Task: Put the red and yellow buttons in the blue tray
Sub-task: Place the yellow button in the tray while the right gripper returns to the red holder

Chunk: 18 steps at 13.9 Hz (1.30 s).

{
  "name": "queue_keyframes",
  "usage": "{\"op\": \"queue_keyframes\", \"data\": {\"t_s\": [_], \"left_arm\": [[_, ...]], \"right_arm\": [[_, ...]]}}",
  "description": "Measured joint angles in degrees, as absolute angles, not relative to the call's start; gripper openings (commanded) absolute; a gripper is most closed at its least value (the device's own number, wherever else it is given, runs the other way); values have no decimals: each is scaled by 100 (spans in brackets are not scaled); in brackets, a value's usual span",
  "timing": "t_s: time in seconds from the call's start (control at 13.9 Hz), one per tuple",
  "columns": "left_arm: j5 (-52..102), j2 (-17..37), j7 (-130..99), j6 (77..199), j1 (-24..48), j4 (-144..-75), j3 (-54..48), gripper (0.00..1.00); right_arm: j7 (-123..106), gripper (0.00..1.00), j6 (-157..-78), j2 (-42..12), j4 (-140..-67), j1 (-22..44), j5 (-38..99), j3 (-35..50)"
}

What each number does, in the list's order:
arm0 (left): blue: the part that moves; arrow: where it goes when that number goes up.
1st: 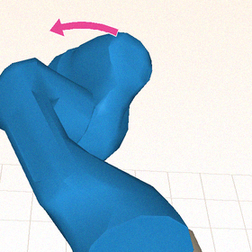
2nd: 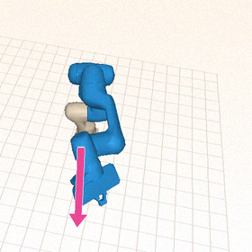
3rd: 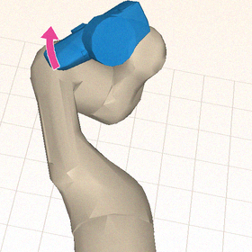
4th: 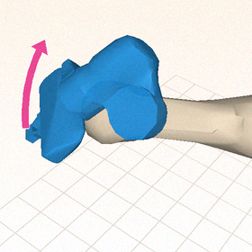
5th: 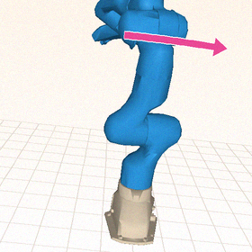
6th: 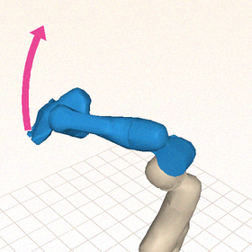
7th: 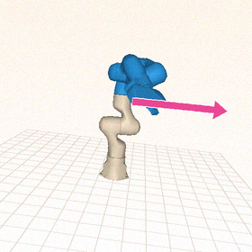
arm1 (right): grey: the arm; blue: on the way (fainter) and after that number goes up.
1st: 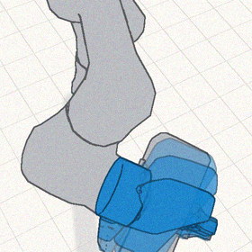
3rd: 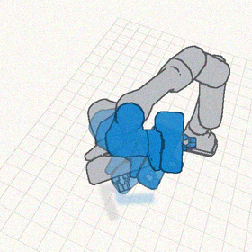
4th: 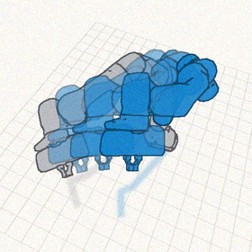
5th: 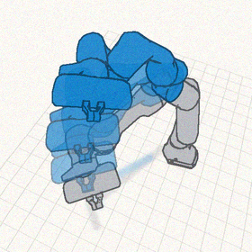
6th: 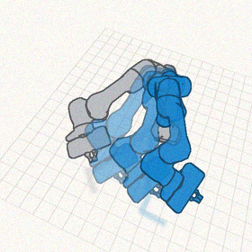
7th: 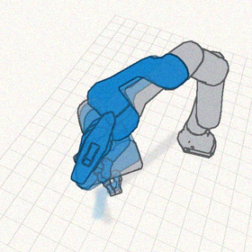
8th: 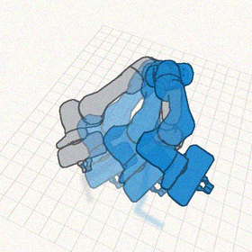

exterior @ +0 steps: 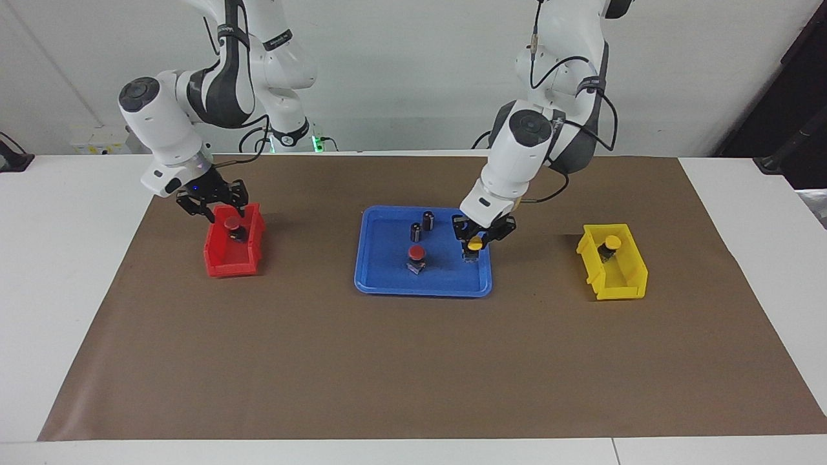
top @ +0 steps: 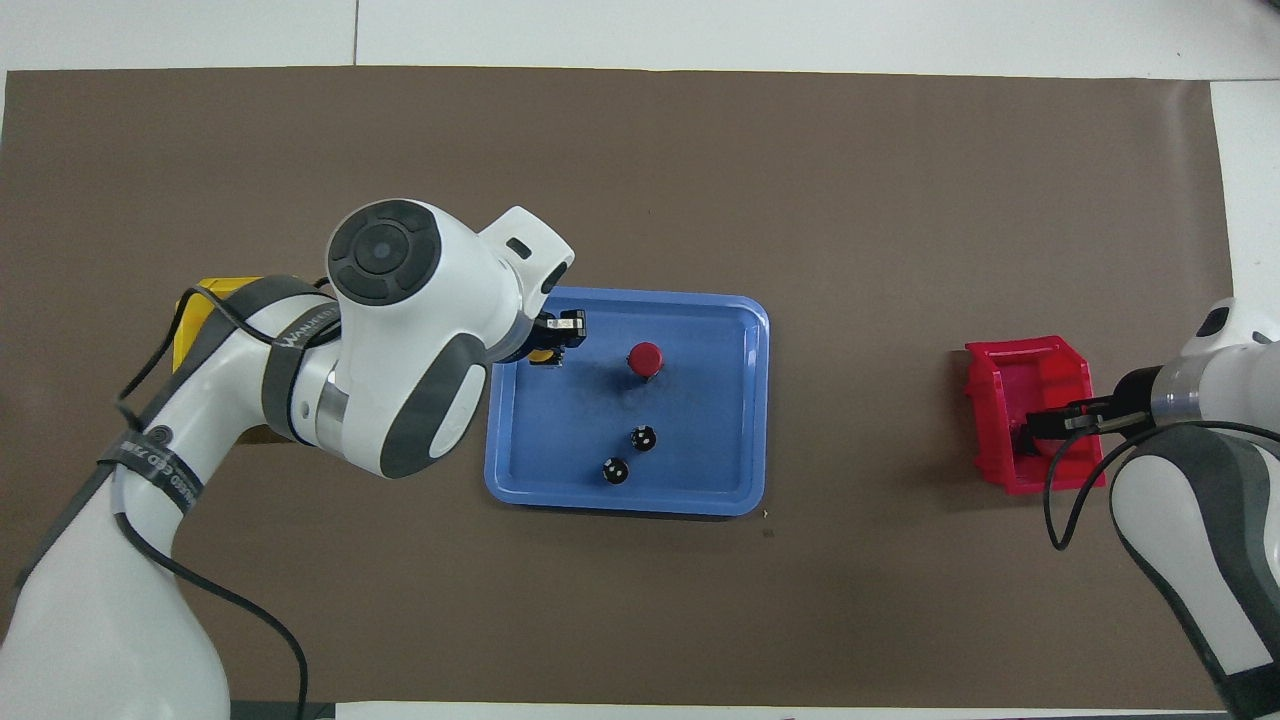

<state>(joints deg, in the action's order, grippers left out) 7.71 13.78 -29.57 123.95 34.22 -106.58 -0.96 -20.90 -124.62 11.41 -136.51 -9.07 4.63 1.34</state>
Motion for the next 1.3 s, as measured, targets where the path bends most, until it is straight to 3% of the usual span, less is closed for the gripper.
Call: {"op": "queue_keyframes", "data": {"t_s": [0.22,0.29,0.43,0.5,1.01,1.08,1.22,1.3], "left_arm": [[771,1568,-3160,12775,3634,-10739,-94,2],[771,1658,-3167,12881,3657,-10750,-94,10],[773,1824,-3177,13086,3678,-10752,-93,54],[773,1833,-3218,13116,3683,-10749,-92,61],[774,1782,-3403,12971,3696,-10608,-43,68],[775,1713,-3421,12637,3683,-10452,11,73],[768,1478,-3406,11634,3553,-10073,225,100],[653,1309,-3241,11115,3403,-9947,334,100]], "right_arm": [[-2275,72,-12646,1119,-13775,-940,463,130],[-2348,72,-12718,1080,-13817,-989,463,121],[-2441,71,-12946,984,-13903,-1048,463,106],[-2444,71,-12993,955,-13936,-1049,463,107],[-2450,68,-13228,933,-14179,-1049,463,116],[-2453,67,-13249,933,-14192,-1049,463,116],[-2457,62,-13265,933,-14203,-1049,463,116],[-2461,61,-13266,933,-14209,-1049,463,116]]}}
